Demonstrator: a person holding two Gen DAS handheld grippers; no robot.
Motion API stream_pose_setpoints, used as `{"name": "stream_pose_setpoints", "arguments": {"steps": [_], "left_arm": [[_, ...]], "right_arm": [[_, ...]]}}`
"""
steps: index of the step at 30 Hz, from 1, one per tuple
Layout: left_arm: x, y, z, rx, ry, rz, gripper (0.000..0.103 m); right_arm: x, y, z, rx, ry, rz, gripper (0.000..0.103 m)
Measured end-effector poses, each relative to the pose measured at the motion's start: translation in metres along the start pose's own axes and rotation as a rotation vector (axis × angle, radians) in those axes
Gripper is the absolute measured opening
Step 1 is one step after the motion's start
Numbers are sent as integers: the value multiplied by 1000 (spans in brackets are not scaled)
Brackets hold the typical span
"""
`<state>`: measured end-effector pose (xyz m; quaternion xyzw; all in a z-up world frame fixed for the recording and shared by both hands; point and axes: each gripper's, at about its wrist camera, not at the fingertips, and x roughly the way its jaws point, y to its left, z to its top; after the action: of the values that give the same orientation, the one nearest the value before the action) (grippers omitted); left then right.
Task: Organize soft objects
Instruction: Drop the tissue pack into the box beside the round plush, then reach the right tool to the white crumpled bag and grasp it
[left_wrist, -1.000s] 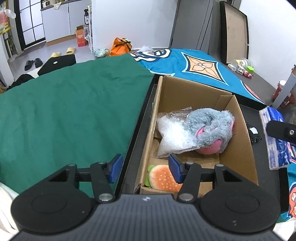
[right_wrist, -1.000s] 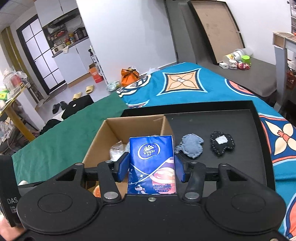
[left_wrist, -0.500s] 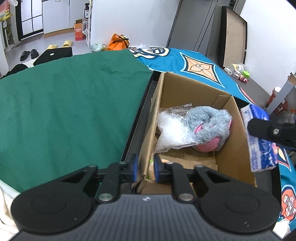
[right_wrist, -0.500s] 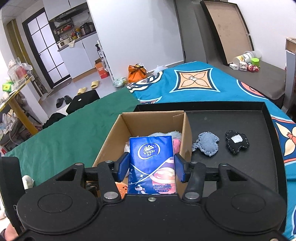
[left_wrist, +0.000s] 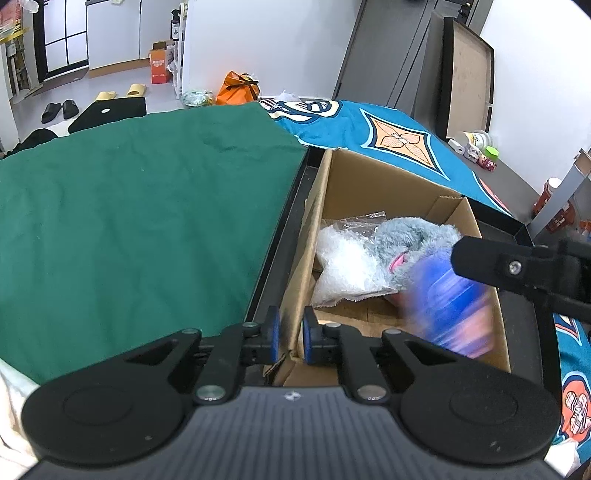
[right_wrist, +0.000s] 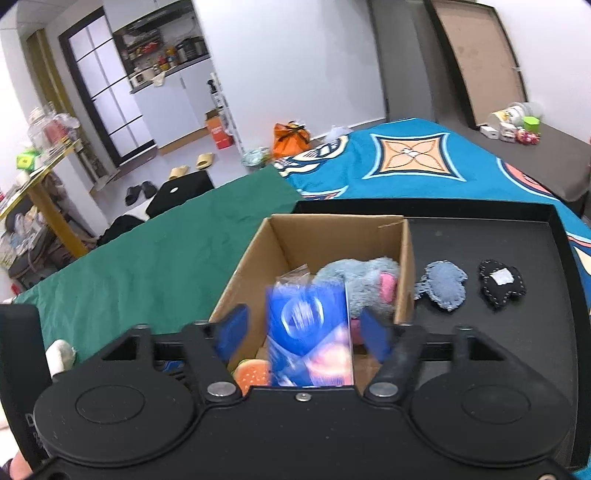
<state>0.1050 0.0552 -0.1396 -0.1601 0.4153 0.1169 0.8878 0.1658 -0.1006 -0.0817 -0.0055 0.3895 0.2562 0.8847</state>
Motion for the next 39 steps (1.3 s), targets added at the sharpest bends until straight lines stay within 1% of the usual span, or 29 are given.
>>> {"name": "stream_pose_setpoints", "arguments": {"steps": [4,7,9,13,14,15,19,22,27,39], "left_arm": [[-1,-1,0,10,-3,11,11],[-4,-5,1,35,-8,30,12],[-5,-8,2,49,-10,38,15],[-5,-11,3,54,-1,37,16],[-5,-12,4,58,-1,41,17],[-6,-12,4,60,-2,45,20],[-6,-16,4,69,-8,55,36],[-6,-21,5,88,-10,62,42],[-3,-28,4,112,0,68,46],[6,-40,4,141,17,107,50]], "right_arm": [[-9,-11,1,10,-23,-14,69],[-18,-26,3,13,-46,-52,69],[-23,-39,2,27,-55,-79,69],[-27,-66,-4,68,-50,-135,69],[-28,-71,-6,76,-45,-148,69],[-28,-75,-8,80,-38,-157,69],[-24,-87,-21,89,9,-181,69],[-18,-93,-31,91,52,-186,69],[-3,-97,-48,82,139,-179,70],[14,-111,-69,103,220,-166,70]]}}
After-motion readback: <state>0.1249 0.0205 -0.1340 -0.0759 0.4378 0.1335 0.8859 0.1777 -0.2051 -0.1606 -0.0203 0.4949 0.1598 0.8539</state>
